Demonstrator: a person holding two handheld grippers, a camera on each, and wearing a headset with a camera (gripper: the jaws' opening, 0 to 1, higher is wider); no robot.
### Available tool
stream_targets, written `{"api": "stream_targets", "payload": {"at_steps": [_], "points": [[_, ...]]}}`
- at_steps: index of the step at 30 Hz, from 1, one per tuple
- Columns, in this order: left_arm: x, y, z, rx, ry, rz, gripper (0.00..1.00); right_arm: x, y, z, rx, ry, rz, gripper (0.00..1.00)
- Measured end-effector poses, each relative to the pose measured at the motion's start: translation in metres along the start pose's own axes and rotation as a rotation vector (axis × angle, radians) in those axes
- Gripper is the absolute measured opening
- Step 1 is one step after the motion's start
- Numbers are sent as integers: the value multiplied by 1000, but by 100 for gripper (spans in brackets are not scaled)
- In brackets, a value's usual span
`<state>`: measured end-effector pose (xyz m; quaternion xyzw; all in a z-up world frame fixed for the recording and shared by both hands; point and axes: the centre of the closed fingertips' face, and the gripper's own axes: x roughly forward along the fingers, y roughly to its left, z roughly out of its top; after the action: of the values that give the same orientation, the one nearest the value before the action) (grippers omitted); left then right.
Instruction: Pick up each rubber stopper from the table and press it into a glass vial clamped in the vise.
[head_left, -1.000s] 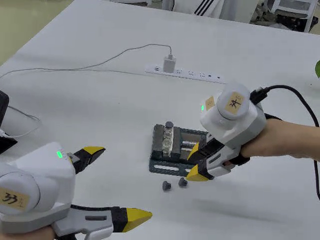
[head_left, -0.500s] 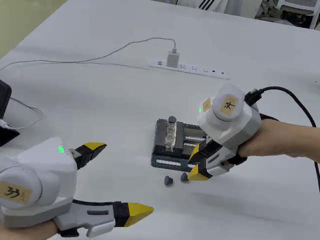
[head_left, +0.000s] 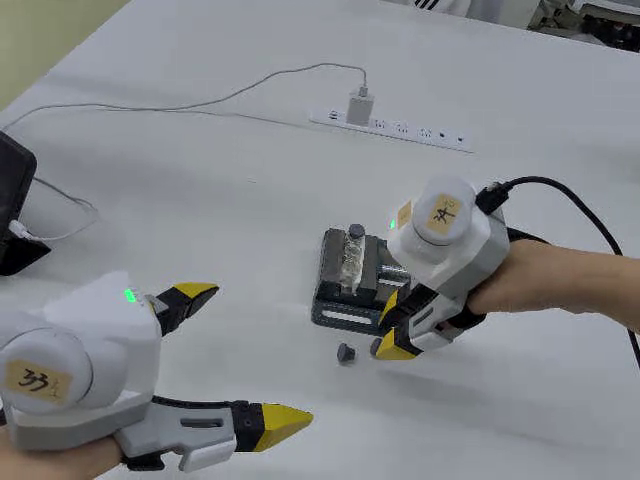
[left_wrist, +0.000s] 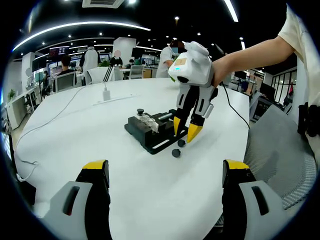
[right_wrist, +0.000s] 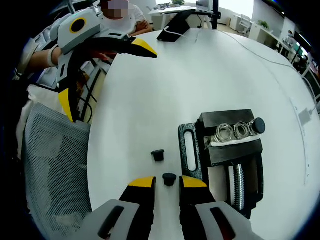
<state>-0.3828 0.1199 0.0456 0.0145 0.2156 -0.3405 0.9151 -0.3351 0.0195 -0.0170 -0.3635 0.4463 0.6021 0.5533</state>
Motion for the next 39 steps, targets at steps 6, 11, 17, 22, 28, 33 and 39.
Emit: {"api": "stream_targets", "payload": {"at_steps": [6, 11, 17, 22, 28, 33, 39], "points": [[0, 0, -3, -5, 4, -1, 93, 4, -1, -2, 15, 8, 5, 14], [0, 1, -5, -7, 10, -2, 93, 8, -1, -1, 19, 9, 12, 13], [1, 1, -7, -9, 14, -5, 93, 11, -1, 1, 19, 13, 17, 12], [2, 0, -8, -10, 17, -7, 93, 12, -2, -1, 17, 21, 21, 11], [3, -1, -10, -11, 21, -9, 93, 14, -2, -1, 23, 23, 25, 10], [2, -1, -11, -13, 22, -9, 93, 15, -2, -1, 20, 28, 28, 9], [2, 0, -11, -15, 21, -7, 93, 16, -1, -2, 17, 34, 34, 9]]}}
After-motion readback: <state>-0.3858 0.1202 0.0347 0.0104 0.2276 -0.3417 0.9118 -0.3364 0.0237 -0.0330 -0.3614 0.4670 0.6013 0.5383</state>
